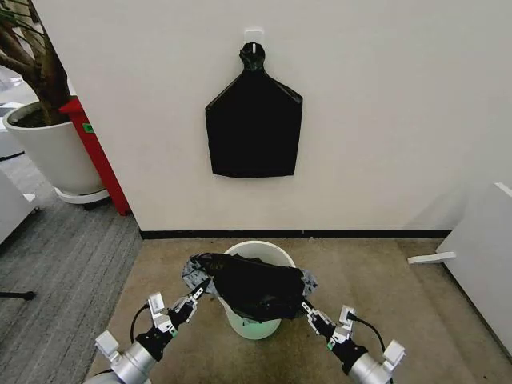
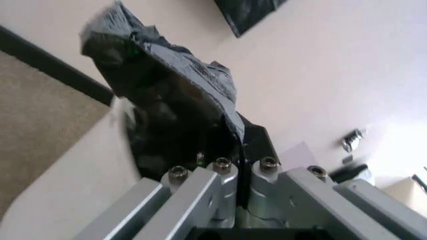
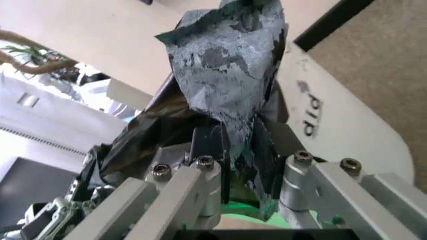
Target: Place the garbage bag over the trash bin.
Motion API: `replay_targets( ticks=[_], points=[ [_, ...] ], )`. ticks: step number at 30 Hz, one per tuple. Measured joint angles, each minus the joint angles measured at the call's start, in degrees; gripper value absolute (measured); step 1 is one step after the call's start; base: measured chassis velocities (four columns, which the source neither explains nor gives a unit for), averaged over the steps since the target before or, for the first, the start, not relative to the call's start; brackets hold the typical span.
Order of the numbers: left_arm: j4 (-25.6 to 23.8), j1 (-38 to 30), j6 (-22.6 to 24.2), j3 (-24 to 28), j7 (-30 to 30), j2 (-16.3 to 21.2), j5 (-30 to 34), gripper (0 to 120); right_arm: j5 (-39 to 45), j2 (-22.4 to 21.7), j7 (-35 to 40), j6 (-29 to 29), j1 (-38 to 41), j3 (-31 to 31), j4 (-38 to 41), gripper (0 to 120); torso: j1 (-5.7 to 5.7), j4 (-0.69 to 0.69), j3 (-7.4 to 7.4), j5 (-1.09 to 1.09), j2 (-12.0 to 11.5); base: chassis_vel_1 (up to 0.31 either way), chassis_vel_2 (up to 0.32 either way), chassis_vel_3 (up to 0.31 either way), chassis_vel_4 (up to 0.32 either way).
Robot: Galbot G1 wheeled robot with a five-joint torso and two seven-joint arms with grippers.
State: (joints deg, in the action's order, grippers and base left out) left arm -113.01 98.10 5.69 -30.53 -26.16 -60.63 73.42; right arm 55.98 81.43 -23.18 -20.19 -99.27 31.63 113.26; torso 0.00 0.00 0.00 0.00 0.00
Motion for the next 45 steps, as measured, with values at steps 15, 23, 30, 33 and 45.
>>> replay_targets(
  ticks=[15,23,30,33,45],
  points=[
    [5.3,3.7,-1.4,-0.4,-3.1,1.2,-0.5,0,-0.6,2.2,2.2,0.8,-3.7,0.3,0.3,3,0.0,0.0,0.0,0.0,0.0,0.0,0.0,0.0,0.0],
    [11.6,-0.4,-0.5,2.0,-2.3,1.4,-3.6,0,-1.2,2.8,5.6,1.4,-0.6,-0.2,-3.7,3,0.0,0.01,0.0,-0.01,0.0,0.0,0.0,0.0,0.0],
    [14.9,-6.2,2.1,3.9,-1.0,-1.3,-6.5,0,-1.6,2.7,8.5,2.1,4.9,-0.6,-7.0,3,0.0,0.0,0.01,0.0,0.0,0.0,0.0,0.0,0.0],
    [17.8,-9.0,3.1,4.3,-0.4,-2.6,-6.9,0,-3.0,2.4,8.9,2.2,6.9,-0.8,-8.6,3,0.0,0.0,0.01,0.01,0.0,0.0,0.0,0.0,0.0],
    [25.1,-13.5,4.4,5.0,-0.6,-4.5,-10.8,0,-6.0,1.8,9.6,1.7,10.3,-1.6,-11.3,3,0.0,0.0,0.01,0.0,0.0,0.0,0.0,0.0,0.0]
  ],
)
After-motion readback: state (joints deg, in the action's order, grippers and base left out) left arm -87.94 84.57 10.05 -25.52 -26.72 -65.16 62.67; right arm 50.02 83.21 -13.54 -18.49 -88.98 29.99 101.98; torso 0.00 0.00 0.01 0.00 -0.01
